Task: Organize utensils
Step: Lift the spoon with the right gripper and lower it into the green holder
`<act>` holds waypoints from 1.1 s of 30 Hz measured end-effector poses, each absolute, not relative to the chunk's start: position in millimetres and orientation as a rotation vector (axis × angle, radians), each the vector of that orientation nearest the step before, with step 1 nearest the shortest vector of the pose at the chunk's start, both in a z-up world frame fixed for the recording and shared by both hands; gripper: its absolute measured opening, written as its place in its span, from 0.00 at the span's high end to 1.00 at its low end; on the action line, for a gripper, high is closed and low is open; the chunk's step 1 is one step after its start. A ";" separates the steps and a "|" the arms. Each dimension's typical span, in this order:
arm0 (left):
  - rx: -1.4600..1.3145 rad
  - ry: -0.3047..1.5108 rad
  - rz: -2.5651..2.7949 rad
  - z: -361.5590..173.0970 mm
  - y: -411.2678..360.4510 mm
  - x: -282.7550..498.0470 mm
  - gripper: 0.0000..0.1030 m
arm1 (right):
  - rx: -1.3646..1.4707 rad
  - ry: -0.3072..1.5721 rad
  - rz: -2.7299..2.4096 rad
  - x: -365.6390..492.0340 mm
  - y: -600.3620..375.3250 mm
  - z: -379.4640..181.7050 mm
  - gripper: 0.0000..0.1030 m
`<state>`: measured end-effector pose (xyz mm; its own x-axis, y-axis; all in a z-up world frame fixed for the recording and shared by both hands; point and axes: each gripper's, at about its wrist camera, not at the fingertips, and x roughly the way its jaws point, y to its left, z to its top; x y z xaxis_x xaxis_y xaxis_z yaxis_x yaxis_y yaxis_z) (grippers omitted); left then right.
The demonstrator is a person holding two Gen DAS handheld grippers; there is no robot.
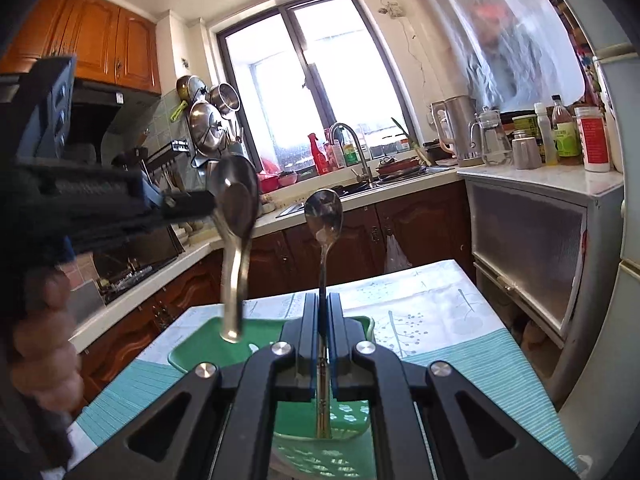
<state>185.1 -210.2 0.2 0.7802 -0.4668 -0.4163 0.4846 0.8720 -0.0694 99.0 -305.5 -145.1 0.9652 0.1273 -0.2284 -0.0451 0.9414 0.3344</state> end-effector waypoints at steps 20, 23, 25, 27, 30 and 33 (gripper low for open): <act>0.009 0.449 -0.629 -62.1 -210.9 172.8 1.00 | 0.282 0.279 0.112 102.0 -298.6 -155.4 0.96; 0.010 0.467 -0.647 -66.4 -204.8 170.5 1.00 | 0.261 0.296 0.120 104.9 -294.7 -157.3 0.96; 0.013 0.469 -0.659 -67.3 -199.3 165.4 1.00 | 0.248 0.306 0.123 106.4 -292.4 -157.8 0.96; 0.019 0.474 -0.682 -68.7 -198.0 160.9 1.00 | 0.234 0.319 0.126 107.3 -289.8 -158.8 0.96; 0.028 0.471 -0.701 -68.3 -197.3 154.6 1.00 | 0.221 0.344 0.129 109.3 -288.0 -160.9 0.96; 0.026 0.479 -0.713 -67.5 -196.3 153.8 1.00 | 0.196 0.386 0.126 112.9 -285.1 -162.8 0.94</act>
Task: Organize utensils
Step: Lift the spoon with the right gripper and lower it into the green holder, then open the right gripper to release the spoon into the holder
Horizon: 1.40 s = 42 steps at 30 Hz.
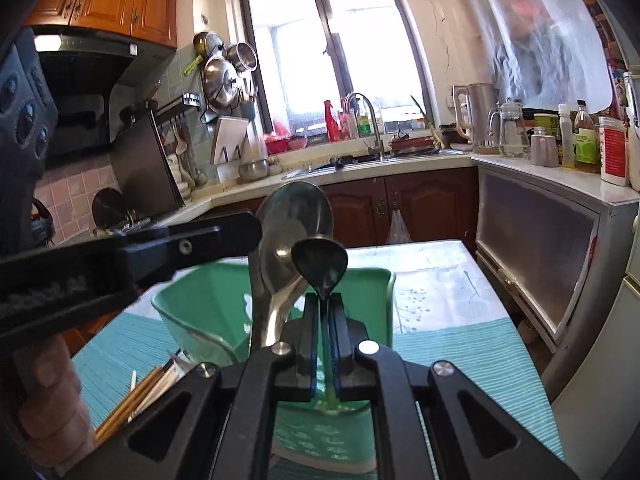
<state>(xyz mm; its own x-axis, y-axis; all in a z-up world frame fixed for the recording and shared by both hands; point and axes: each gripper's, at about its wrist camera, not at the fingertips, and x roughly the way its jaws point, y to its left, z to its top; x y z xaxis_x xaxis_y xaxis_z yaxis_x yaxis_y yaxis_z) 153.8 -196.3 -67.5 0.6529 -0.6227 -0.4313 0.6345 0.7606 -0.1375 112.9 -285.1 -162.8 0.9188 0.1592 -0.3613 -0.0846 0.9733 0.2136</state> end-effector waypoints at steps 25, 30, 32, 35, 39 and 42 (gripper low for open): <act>0.009 0.502 -0.684 -57.5 -173.2 160.1 1.00 | 0.192 0.675 0.232 110.0 -297.5 -137.5 0.78; 0.022 0.487 -0.683 -49.6 -163.4 151.1 1.00 | 0.182 0.741 0.251 115.7 -297.2 -133.3 0.78; 0.020 0.486 -0.680 -46.8 -158.2 147.3 1.00 | 0.172 0.768 0.282 116.6 -296.7 -129.0 0.78; 0.011 0.491 -0.677 -43.0 -150.8 143.8 1.00 | 0.109 0.810 0.319 115.2 -292.6 -121.9 0.77; -0.006 0.489 -0.672 -41.1 -139.9 136.1 1.00 | -0.008 0.843 0.314 111.0 -283.1 -117.7 0.77; -0.018 0.503 -0.665 -41.8 -134.0 132.3 1.00 | -0.028 0.819 0.291 106.0 -283.3 -114.0 0.77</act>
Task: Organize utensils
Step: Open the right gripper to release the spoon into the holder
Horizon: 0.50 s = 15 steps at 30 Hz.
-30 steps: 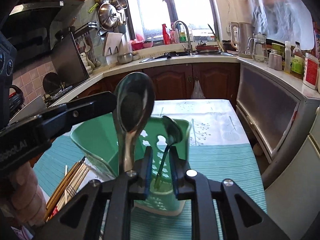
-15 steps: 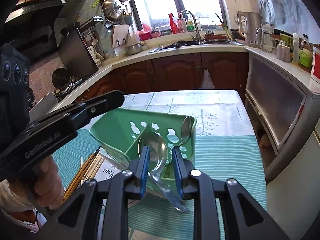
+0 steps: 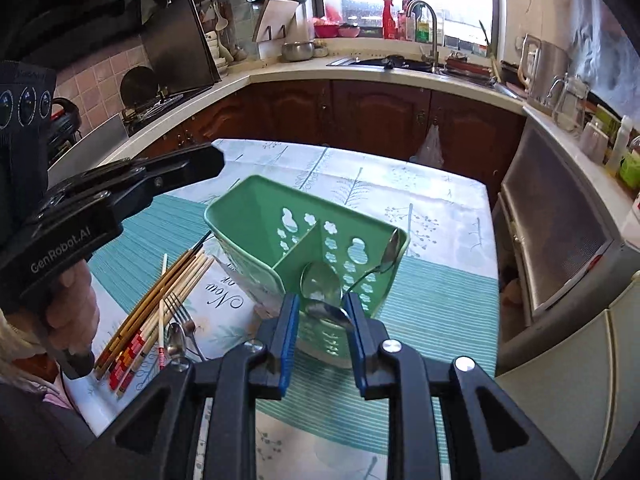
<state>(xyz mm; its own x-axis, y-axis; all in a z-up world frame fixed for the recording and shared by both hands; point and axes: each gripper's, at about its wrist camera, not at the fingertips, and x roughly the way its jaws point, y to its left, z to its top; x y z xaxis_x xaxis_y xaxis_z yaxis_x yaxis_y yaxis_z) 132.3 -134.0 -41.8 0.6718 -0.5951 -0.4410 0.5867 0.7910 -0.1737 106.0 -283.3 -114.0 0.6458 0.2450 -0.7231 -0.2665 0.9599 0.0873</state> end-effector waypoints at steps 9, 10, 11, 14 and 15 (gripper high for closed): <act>-0.032 0.512 -0.660 -36.9 -117.0 113.4 1.00 | 0.258 0.775 0.304 117.7 -296.8 -101.8 0.97; -0.031 0.514 -0.657 -35.6 -116.4 111.6 1.00 | 0.312 0.793 0.284 123.6 -299.9 -101.0 0.97; -0.030 0.517 -0.656 -34.4 -116.1 109.7 1.00 | 0.351 0.811 0.268 129.1 -301.9 -100.5 0.96; -0.026 0.544 -0.643 -31.9 -114.0 103.9 1.00 | 0.457 0.866 0.239 143.3 -305.2 -98.4 0.93; -0.027 0.554 -0.641 -31.2 -113.1 102.5 1.00 | 0.462 0.868 0.203 147.8 -303.9 -96.2 0.93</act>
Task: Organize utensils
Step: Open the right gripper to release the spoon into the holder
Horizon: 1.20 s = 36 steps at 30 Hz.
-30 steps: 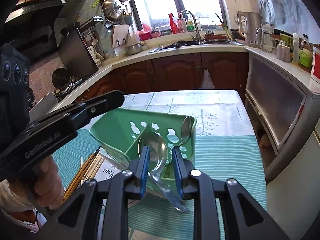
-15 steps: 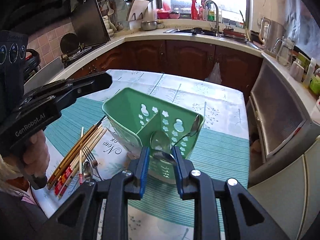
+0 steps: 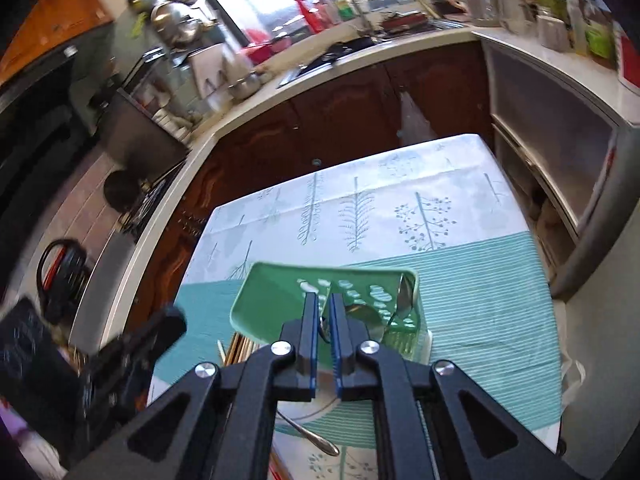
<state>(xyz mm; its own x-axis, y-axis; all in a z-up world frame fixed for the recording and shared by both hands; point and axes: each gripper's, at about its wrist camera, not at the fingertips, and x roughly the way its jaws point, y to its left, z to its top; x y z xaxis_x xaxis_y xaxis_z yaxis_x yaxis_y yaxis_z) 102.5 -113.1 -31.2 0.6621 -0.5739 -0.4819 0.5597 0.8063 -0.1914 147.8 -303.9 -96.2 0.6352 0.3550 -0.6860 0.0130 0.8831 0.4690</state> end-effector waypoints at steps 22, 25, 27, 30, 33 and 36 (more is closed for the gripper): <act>-0.120 0.685 -0.542 -35.8 -50.2 75.8 0.53 | 0.506 0.980 0.066 107.5 -309.7 -96.6 0.71; -0.121 0.701 -0.545 -41.9 -50.1 73.3 0.52 | 0.504 0.982 0.002 95.2 -310.8 -106.6 0.71; -0.123 0.710 -0.546 -44.3 -51.3 73.6 0.52 | 0.524 0.975 -0.040 96.1 -314.6 -113.8 0.71; -0.126 0.715 -0.541 -46.9 -48.6 72.2 0.52 | 0.606 0.940 -0.081 99.3 -321.8 -122.9 0.71; -0.135 0.719 -0.529 -49.4 -44.1 72.8 0.52 | 0.649 0.927 -0.104 106.0 -322.6 -132.8 0.71; -0.148 0.733 -0.516 -53.0 -39.3 76.1 0.52 | 0.697 0.892 -0.146 112.3 -325.4 -141.5 0.79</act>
